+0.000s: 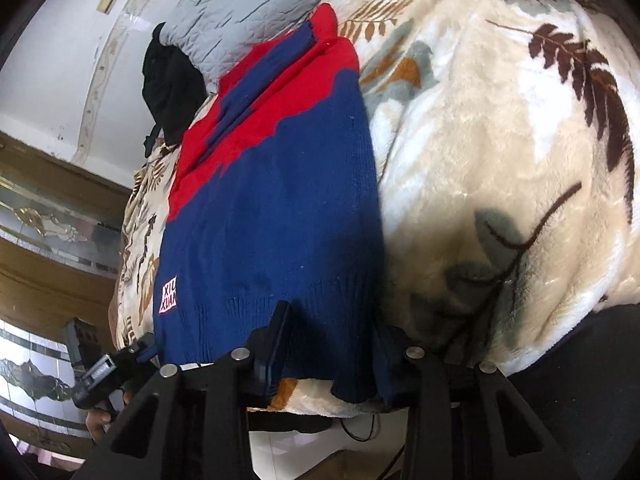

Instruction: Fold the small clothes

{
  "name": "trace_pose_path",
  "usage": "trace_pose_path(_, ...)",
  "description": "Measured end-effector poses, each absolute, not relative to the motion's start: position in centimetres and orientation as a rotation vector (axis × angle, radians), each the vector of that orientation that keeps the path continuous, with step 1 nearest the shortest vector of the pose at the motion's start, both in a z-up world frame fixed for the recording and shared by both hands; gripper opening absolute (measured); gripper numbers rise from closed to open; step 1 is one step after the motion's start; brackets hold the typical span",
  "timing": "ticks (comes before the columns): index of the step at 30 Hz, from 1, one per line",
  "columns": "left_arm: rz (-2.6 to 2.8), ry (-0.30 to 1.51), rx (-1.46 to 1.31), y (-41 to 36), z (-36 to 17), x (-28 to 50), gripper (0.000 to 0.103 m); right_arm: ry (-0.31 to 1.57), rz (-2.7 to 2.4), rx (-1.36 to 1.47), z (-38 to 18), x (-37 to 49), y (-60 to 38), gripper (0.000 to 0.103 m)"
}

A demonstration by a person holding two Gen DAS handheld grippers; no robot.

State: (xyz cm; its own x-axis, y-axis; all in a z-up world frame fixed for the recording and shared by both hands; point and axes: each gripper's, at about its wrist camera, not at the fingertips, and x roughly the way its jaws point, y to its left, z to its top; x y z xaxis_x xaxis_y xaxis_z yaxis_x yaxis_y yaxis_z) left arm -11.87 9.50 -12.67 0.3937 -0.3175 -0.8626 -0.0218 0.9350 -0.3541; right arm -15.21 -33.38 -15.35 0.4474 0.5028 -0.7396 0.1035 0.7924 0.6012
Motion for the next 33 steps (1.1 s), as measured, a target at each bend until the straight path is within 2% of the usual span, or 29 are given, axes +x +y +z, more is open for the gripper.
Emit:
trace_pose_path(1,-0.198,1.169,-0.339,9.8,-12.9,-11.8,0.007,1.101,0.264,0.620,-15.2,-15.1,-33.2,0.026)
trace_pose_path(2,-0.209,1.175,-0.392,10.4,-13.0,-11.7,0.006,1.112,0.256,0.592,-15.1,-15.1,-33.1,0.006)
trace_pose_path(5,-0.233,1.108,-0.458,11.5,-10.9,-12.1,0.005,1.137,0.262,0.590,-14.4,-14.8,-32.9,0.006)
trace_pose_path(8,-0.245,1.014,-0.468,12.2,-7.9,-12.9,0.004,1.054,0.304,0.606,-11.1,-15.0,-33.3,0.006)
trace_pose_path(10,-0.241,1.020,-0.468,12.4,-8.4,-12.6,0.005,1.010,0.311,0.605,-9.4,-15.0,-33.8,0.006)
trace_pose_path(14,-0.176,1.176,-0.505,12.8,-13.5,-11.9,0.004,1.105,0.276,0.655,-13.5,-14.2,-34.6,0.006)
trace_pose_path(16,-0.197,1.118,-0.522,13.0,-12.2,-12.4,0.004,1.139,0.269,0.686,-15.0,-14.5,-34.5,0.006)
trace_pose_path(19,-0.218,1.030,-0.495,13.0,-9.8,-12.7,0.005,1.068,0.307,0.701,-13.4,-15.1,-34.8,0.006)
trace_pose_path(22,-0.193,1.118,-0.501,13.0,-12.4,-11.7,0.005,1.031,0.329,0.673,-12.4,-14.8,-34.9,0.006)
trace_pose_path(24,-0.173,1.170,-0.529,13.2,-14.0,-11.7,0.004,1.105,0.292,0.677,-14.6,-14.1,-34.9,0.006)
trace_pose_path(26,-0.185,1.111,-0.526,13.3,-12.5,-12.3,0.005,1.138,0.288,0.720,-15.9,-14.1,-35.3,0.006)
trace_pose_path(28,-0.194,1.060,-0.498,13.5,-11.3,-12.5,0.005,1.078,0.321,0.728,-14.4,-14.7,-35.2,0.006)
trace_pose_path(30,-0.192,1.101,-0.489,13.5,-12.5,-11.7,0.005,1.047,0.331,0.706,-13.4,-14.8,-35.4,0.006)
trace_pose_path(31,-0.168,1.162,-0.517,13.7,-14.1,-11.3,0.005,1.069,0.322,0.692,-14.0,-14.5,-35.5,0.006)
trace_pose_path(33,-0.166,1.149,-0.538,13.6,-14.1,-11.4,0.004,1.142,0.285,0.747,-16.4,-14.1,-35.8,0.006)
